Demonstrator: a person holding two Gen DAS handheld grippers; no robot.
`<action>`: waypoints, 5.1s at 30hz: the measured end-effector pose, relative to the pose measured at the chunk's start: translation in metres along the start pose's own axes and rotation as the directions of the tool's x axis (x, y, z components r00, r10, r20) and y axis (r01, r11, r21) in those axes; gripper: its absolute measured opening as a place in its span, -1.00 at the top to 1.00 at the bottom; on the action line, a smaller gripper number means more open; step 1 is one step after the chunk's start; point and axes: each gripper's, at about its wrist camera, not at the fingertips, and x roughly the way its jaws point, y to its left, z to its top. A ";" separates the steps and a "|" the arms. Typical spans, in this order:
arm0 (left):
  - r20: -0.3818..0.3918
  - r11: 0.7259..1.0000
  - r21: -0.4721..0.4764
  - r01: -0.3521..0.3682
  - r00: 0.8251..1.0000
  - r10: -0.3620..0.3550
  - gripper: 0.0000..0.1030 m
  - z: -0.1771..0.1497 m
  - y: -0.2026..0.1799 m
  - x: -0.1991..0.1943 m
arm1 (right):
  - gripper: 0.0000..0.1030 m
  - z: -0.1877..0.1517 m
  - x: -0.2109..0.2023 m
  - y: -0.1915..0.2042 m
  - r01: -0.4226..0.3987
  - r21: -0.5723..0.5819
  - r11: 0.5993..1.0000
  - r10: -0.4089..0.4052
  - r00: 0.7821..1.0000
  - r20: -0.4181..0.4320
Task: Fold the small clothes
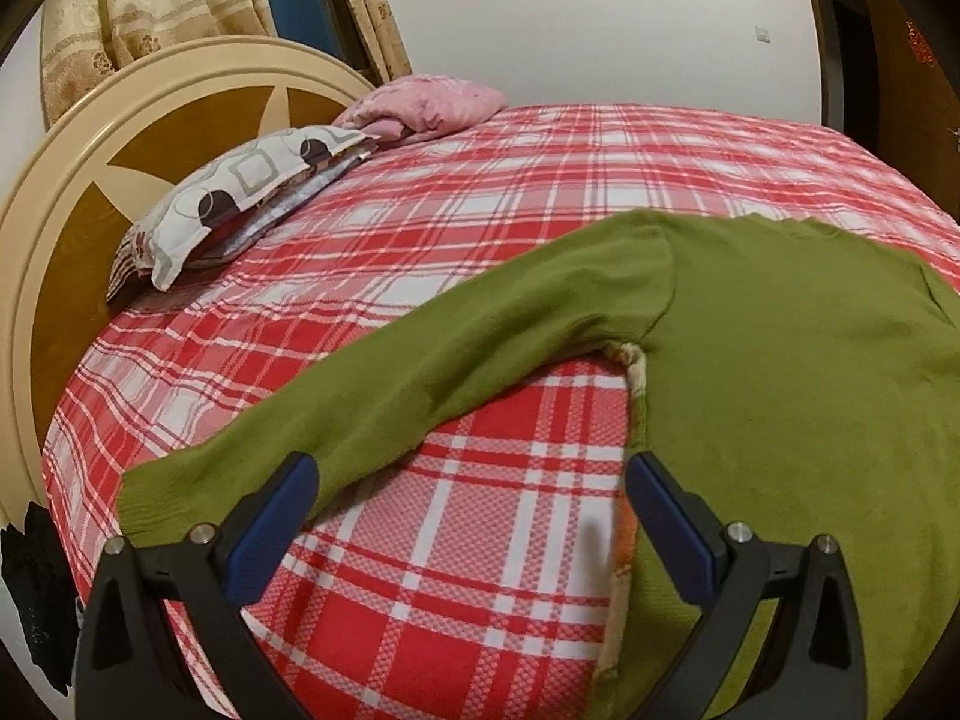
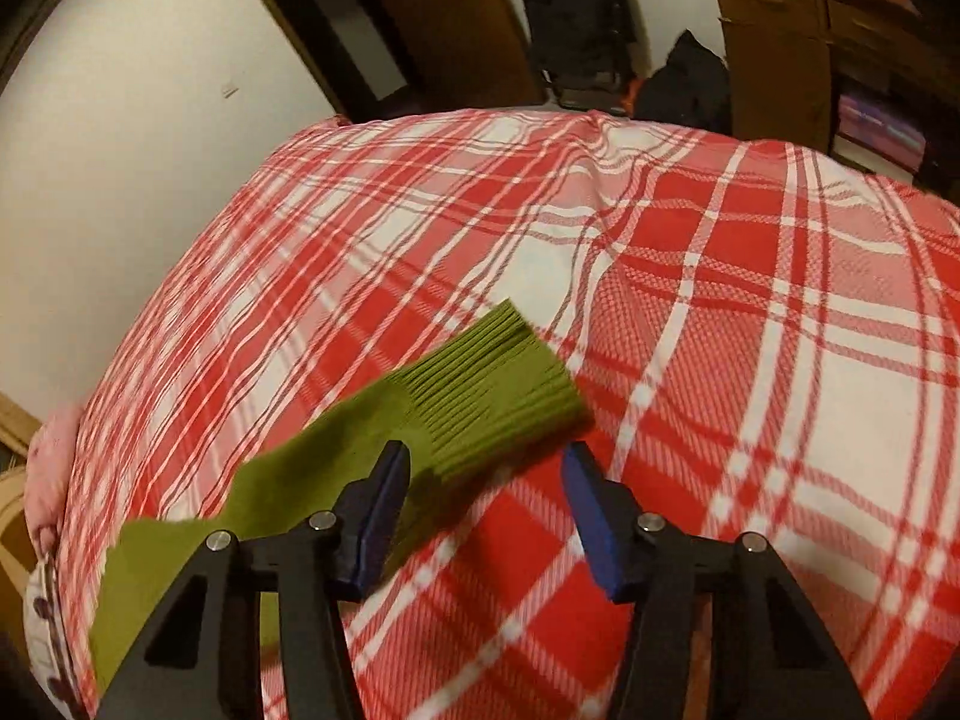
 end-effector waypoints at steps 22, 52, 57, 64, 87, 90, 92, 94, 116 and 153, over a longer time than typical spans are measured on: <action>0.009 0.995 -0.038 0.094 0.996 -0.093 -1.00 -0.004 0.014 -0.012 | 0.87 -0.014 -0.047 0.124 -0.041 -0.339 0.940 0.090 0.987 0.131; 0.040 0.969 -0.066 0.237 0.971 -0.235 -1.00 -0.016 0.014 -0.032 | 0.87 -0.272 -0.078 0.385 -0.308 -0.849 0.430 0.348 0.924 -0.159; 0.033 0.971 -0.054 0.232 0.973 -0.230 -1.00 -0.013 0.014 -0.030 | 0.87 -0.320 -0.063 0.400 -0.336 -0.870 0.362 0.326 0.919 -0.220; 0.053 0.972 -0.010 0.234 0.971 -0.234 -1.00 0.003 -0.001 -0.036 | 0.70 -0.338 -0.035 0.394 -0.427 -0.817 0.388 0.315 0.894 -0.318; -0.118 0.823 0.182 0.538 0.843 -0.525 -0.58 0.069 -0.200 0.001 | -0.35 -0.213 -0.040 0.224 -0.258 -0.638 0.725 0.374 0.926 0.050; -0.165 0.814 0.172 0.554 0.831 -0.531 -0.45 0.068 -0.216 0.018 | -0.35 -0.201 -0.032 0.210 -0.289 -0.568 0.771 0.373 0.927 0.035; -0.200 0.790 0.129 0.599 0.796 -0.571 -0.44 0.068 -0.219 0.027 | -0.36 -0.194 -0.027 0.203 -0.297 -0.530 0.794 0.370 0.928 0.034; -0.231 0.768 0.083 0.635 0.762 -0.605 -0.16 0.067 -0.223 0.034 | -0.36 -0.193 -0.027 0.198 -0.301 -0.511 0.805 0.370 0.929 0.036; -0.031 0.820 -0.001 0.572 0.820 -0.572 0.82 0.138 -0.126 0.014 | -0.39 -0.207 -0.019 0.207 -0.257 -0.568 0.782 0.329 0.944 0.026; -0.118 0.880 0.055 0.473 0.878 -0.464 0.78 0.089 -0.116 0.046 | -0.45 -0.235 0.004 0.250 -0.192 -0.710 0.677 0.203 0.977 -0.070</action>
